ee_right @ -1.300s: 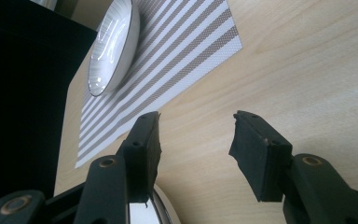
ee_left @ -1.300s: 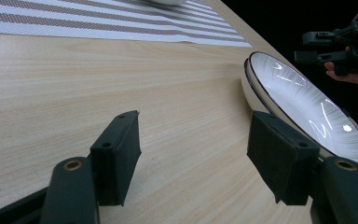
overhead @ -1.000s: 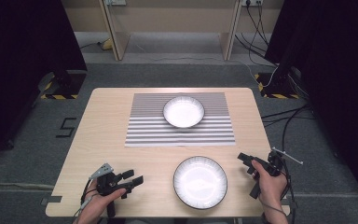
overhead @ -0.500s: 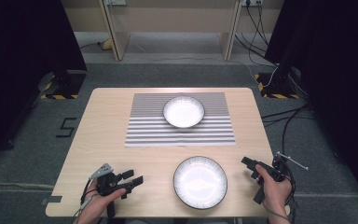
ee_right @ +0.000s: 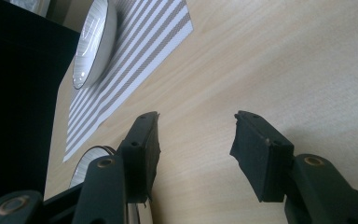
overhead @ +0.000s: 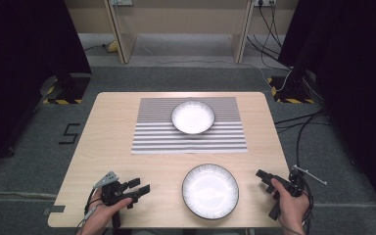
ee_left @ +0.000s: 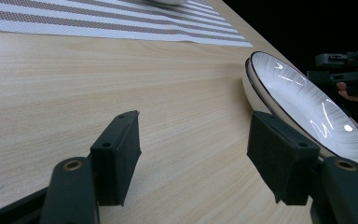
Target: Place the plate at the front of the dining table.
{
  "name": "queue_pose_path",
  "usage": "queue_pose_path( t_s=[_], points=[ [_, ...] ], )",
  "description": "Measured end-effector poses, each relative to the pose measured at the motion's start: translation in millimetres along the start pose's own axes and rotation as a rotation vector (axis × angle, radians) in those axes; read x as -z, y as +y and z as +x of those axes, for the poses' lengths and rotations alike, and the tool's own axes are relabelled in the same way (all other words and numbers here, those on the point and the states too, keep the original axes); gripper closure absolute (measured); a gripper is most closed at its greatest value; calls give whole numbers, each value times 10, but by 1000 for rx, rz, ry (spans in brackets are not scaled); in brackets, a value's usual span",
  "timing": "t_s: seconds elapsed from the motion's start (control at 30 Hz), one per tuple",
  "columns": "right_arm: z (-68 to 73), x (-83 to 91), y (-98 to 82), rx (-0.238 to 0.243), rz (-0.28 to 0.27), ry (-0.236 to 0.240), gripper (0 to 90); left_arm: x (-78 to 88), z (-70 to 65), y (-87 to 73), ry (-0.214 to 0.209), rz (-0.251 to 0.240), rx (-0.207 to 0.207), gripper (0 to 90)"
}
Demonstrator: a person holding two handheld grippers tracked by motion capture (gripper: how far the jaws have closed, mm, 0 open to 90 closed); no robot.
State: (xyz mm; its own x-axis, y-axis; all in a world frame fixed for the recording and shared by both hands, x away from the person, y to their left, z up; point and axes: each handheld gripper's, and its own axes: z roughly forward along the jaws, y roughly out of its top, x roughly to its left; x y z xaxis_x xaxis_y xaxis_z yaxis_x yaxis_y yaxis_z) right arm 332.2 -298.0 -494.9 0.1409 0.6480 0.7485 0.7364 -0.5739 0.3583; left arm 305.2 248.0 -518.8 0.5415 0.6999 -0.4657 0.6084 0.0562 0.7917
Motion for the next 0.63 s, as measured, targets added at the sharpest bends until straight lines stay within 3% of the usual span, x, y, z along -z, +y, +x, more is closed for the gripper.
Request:
queue_pose_path(
  t_s=[0.4, 0.63],
  points=[
    [-118, 108, -60, -15, -11, -5, 497, -3, 3, -2, 1, 1, 0, 338],
    [-118, 123, -57, -14, -15, -4, 492, -1, 9, 3, 0, -1, 0, 338]
  ],
)
